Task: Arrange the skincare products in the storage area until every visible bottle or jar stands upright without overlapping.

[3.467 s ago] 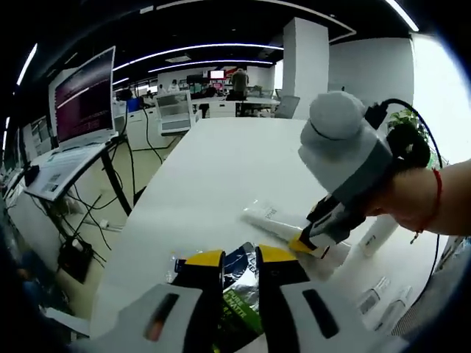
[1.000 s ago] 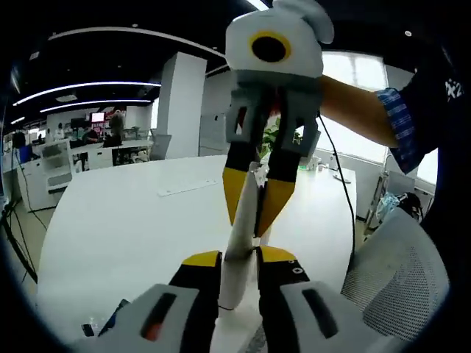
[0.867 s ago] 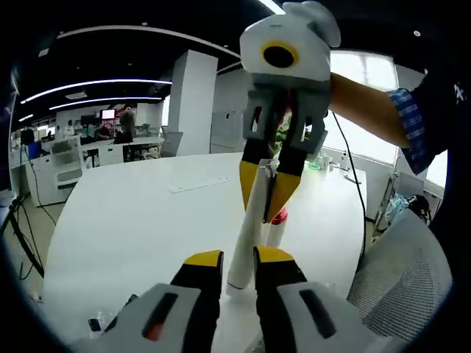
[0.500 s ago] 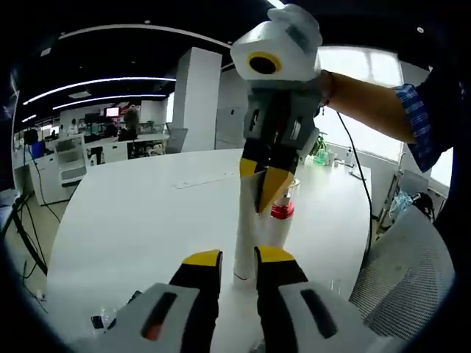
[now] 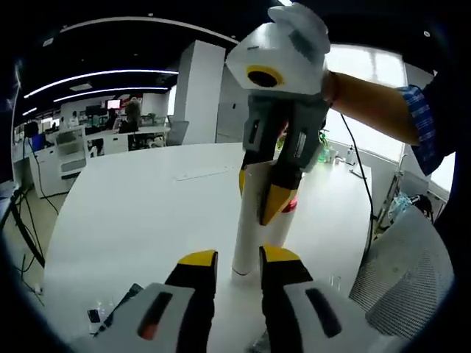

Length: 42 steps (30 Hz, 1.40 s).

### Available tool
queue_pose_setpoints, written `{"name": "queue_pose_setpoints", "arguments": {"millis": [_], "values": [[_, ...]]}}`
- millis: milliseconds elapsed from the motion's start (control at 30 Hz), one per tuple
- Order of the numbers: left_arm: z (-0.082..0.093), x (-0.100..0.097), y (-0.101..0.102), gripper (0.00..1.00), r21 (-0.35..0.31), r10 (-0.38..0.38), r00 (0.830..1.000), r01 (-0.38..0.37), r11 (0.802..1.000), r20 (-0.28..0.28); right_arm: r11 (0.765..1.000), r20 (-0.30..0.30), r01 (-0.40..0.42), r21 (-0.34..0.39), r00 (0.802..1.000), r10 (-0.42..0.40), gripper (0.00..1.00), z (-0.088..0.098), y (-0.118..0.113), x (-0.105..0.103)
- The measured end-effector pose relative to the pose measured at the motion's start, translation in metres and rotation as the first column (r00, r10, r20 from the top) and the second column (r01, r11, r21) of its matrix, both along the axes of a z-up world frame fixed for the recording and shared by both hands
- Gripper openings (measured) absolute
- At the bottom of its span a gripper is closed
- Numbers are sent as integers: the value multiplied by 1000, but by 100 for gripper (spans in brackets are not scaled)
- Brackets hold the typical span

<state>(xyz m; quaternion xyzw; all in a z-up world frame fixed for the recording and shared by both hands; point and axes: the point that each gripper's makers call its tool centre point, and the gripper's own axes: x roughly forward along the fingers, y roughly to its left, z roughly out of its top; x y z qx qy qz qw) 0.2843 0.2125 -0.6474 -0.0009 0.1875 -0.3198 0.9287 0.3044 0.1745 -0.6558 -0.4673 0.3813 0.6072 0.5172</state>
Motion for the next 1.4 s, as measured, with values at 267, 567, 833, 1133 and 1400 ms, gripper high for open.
{"name": "queue_pose_setpoints", "arguments": {"millis": [267,567,833,1133,1400], "values": [[-3,-2,-2,19,8,-18,1000,18,1000,-13,999,9,0,-34,1000,1,4,-1,-5,-1],[-7,-4,-5,19,17,-36,999,37,999,-27,998,89,-56,-1,994,56,7,9,-10,0],[-17,-14,-15,19,52,-97,993,100,994,-67,927,234,-16,376,969,-78,10,108,-8,8],[-48,-42,-38,22,188,-272,950,299,936,-155,654,16,44,755,996,-85,14,139,-19,-65],[-88,-65,-44,24,355,-343,898,427,831,-277,493,-446,486,721,871,-206,15,32,-24,-97]]}}
